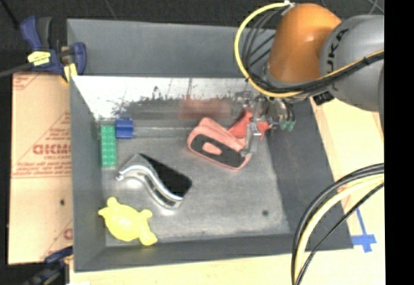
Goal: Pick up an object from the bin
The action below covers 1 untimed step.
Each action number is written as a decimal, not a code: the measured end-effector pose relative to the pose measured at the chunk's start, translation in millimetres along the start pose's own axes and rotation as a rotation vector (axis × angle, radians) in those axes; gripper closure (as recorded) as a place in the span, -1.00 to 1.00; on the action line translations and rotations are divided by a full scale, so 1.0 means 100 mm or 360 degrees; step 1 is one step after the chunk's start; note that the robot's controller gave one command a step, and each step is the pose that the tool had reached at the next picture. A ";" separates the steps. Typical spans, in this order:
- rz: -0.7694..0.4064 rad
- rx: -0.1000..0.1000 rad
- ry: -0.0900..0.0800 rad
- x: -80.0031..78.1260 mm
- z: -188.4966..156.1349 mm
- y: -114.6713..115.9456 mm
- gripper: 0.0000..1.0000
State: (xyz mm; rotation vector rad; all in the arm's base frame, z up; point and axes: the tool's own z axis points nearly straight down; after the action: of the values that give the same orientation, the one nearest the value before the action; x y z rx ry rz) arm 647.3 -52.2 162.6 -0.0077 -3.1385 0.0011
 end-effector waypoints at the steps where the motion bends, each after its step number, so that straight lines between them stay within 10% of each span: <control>1: -0.0001 0.0002 -0.0013 -0.02 -0.05 0.00 -1.00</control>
Offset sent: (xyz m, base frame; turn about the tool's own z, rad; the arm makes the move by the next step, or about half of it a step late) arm -0.0085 0.0403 -0.0926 0.0666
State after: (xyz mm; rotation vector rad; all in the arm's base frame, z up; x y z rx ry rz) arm 648.9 -52.3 168.0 -0.0066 -3.1468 0.0029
